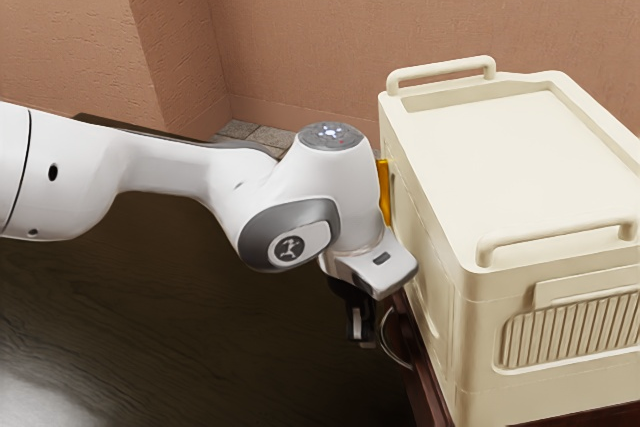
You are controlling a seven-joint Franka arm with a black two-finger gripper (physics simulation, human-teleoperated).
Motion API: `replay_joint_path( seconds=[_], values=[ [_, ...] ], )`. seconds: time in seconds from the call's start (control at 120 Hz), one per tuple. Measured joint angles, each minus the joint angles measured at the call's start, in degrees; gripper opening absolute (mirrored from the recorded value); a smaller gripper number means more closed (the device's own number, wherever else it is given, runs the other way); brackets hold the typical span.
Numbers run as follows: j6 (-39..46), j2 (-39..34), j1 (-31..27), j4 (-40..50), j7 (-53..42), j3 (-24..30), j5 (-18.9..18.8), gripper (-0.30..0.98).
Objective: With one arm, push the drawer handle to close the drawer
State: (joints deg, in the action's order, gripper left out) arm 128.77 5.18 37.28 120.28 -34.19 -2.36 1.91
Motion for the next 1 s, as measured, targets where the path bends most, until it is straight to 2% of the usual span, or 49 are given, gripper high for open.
replay_joint_path(
  seconds=[0.158,0.392,0.683,1.0],
  values=[
    [0.09,0.04,0.12,0.12,-0.52,-0.11,1.25,-0.1],
    [2.88,-1.56,1.53,2.73,2.74,-0.24,6.83,-0.1],
    [6.7,-5.37,3.54,8.01,6.37,-1.2,7.74,-0.1],
    [10.61,-3.98,3.81,7.93,9.21,-1.24,7.06,-0.1]
  ],
)
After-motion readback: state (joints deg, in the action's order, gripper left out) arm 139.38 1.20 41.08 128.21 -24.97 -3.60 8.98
